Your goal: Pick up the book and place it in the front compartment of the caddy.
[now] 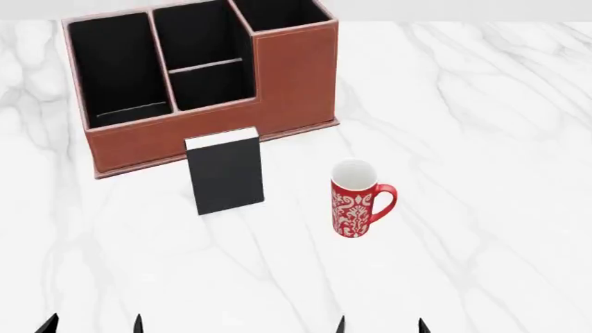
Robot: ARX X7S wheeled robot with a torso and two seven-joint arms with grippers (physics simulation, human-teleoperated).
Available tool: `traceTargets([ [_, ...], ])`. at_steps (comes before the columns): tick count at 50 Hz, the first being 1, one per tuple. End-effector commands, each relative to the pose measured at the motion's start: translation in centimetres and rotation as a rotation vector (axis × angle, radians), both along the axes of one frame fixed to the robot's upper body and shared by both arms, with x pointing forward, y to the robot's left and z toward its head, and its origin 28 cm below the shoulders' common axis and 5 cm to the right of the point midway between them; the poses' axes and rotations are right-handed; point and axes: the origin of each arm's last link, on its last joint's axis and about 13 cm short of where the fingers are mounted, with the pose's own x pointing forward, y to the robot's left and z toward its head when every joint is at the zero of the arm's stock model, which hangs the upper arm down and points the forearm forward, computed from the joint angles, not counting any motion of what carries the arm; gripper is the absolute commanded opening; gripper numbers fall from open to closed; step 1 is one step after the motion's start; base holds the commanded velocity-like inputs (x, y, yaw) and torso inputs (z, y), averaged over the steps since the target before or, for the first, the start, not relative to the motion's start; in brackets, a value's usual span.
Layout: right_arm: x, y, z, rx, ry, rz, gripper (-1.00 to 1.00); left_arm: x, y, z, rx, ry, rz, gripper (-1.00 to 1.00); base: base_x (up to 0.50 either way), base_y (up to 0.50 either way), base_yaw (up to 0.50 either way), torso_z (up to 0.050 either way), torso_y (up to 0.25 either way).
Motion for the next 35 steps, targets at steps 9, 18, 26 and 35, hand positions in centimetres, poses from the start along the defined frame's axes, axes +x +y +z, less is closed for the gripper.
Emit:
traceTargets([
  [9, 3.2, -2.8, 9.0, -0.099, -0.18, 0.014, 1.0, 3.8, 1.0, 9.6, 0.088, -0.255, 0.005, 1.0, 0.0, 0.0, 0.0, 0.0, 0.0],
  [18, 3.2, -3.9, 17.1, -0.153, -0.39, -0.036, 1.0, 4.6, 2.3, 17.0, 0.088, -0.458, 0.049, 1.0, 0.0, 0.0, 0.0, 0.0, 0.0],
  [26, 2.5, -4.8, 20.9, -0.164, -0.488, -0.076, 1.0, 3.7, 3.2, 21.8, 0.081, -0.581, 0.089, 1.0, 0.0, 0.0, 0.0, 0.0, 0.0],
  [35, 2.6, -4.4, 20.7, -0.184, -0.494, -0.054, 1.0, 3.6, 2.8, 21.4, 0.089, -0.581, 0.07, 1.0, 0.0, 0.0, 0.0, 0.0, 0.0],
])
